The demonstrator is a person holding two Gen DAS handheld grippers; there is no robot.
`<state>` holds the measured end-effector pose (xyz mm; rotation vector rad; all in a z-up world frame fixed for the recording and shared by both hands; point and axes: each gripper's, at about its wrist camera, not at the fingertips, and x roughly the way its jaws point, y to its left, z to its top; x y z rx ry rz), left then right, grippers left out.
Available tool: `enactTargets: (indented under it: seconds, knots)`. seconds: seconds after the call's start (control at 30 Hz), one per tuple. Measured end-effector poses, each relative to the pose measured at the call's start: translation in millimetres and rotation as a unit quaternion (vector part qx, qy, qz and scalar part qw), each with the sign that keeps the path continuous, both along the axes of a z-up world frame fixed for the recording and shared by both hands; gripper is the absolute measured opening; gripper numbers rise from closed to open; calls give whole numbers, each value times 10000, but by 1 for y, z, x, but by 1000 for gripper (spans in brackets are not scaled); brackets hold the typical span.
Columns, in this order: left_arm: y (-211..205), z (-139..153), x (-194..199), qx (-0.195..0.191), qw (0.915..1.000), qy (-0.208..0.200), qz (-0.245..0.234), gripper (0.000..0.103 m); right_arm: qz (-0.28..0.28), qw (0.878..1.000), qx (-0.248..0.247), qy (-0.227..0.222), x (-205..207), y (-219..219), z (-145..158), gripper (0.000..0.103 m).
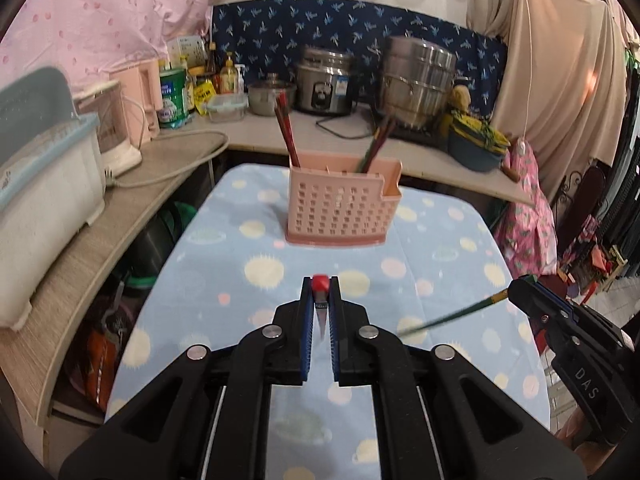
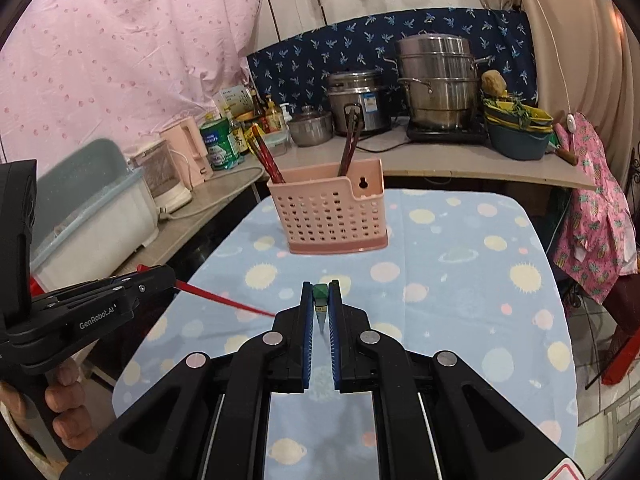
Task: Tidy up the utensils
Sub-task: 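Lift both chopsticks and carry them with both tools over the pink holder, then lower both chopsticks into the pink holder and open both tools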
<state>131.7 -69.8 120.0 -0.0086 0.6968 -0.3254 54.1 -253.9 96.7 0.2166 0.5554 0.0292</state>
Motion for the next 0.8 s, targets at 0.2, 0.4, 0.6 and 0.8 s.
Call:
enactTargets:
  seconds: [0.2, 0.4, 0.6, 0.8]
  knots:
    - [-1, 28, 34, -180, 9996, -196, 102, 7, 23, 9998, 53, -175, 29, -5, 19, 7]
    - [0, 59, 66, -364, 9985, -379, 178, 7, -33, 9990, 173, -420, 60, -15, 44, 7]
    - [-7, 103, 103, -443, 9955, -776, 316, 7, -169, 9963, 337, -776, 97, -31, 79, 7]
    - [-15, 141, 135, -554, 9904, -1186, 438, 7, -308, 9916, 461, -1166, 144, -44, 121, 7]
